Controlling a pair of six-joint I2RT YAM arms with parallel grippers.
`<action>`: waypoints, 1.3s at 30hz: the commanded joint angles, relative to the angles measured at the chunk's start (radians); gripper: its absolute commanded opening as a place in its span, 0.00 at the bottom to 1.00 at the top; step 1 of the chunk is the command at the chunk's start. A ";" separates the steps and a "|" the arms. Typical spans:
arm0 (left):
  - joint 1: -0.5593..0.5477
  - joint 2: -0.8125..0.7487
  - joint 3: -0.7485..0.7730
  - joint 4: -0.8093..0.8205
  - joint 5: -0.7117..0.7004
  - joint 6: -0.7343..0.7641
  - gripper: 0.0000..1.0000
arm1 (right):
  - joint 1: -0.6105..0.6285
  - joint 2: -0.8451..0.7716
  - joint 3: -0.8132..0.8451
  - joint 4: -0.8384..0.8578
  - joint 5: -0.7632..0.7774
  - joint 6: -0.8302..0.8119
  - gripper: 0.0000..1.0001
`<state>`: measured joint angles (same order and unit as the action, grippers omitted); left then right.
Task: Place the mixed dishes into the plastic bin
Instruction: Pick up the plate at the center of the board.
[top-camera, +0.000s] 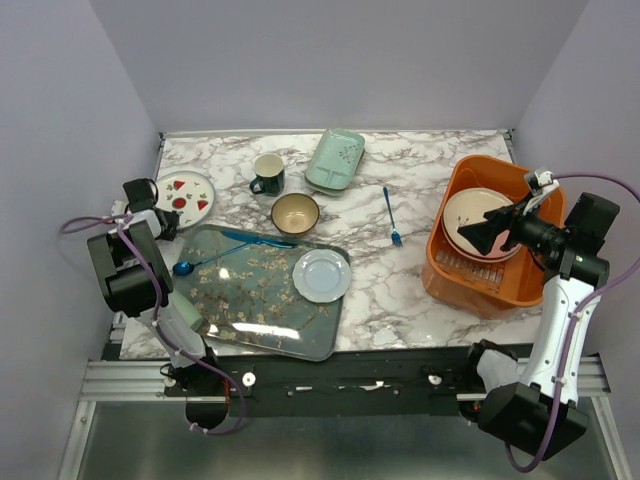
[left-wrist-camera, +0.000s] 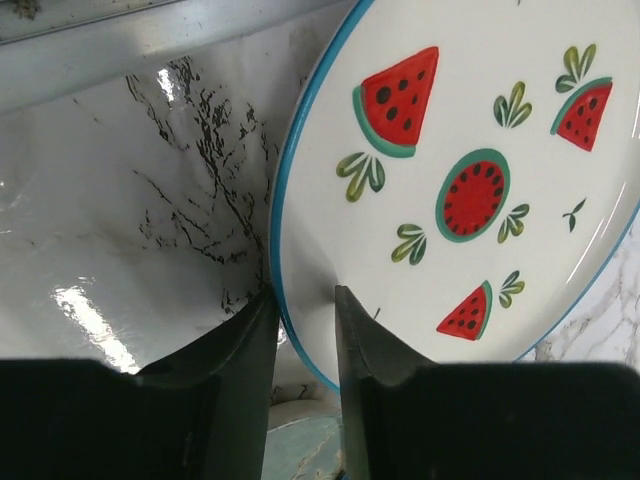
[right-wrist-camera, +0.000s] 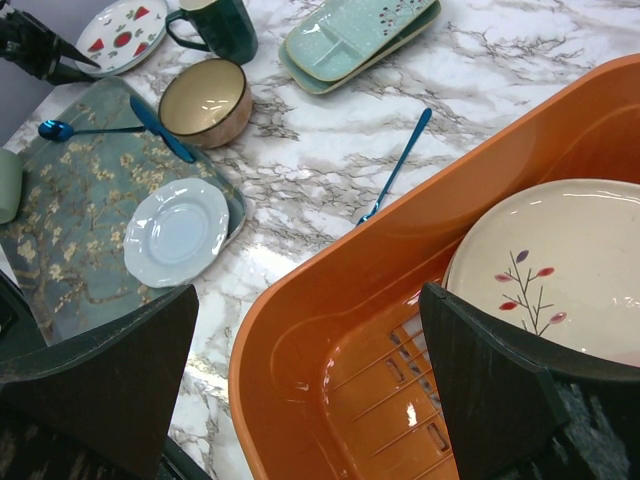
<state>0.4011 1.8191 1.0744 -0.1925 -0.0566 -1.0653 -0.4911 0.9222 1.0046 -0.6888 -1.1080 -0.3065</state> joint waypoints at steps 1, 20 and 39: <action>0.018 0.049 -0.014 0.021 0.046 -0.010 0.30 | -0.003 0.006 -0.017 0.012 0.000 0.003 1.00; 0.077 -0.099 -0.065 0.268 0.314 -0.091 0.00 | -0.003 0.007 -0.021 0.017 0.010 0.003 1.00; 0.136 -0.283 -0.162 0.366 0.451 -0.150 0.00 | -0.003 0.009 -0.021 0.017 -0.003 0.004 1.00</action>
<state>0.5064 1.6215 0.9146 0.0288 0.3164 -1.1641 -0.4911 0.9310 0.9958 -0.6823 -1.1076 -0.3065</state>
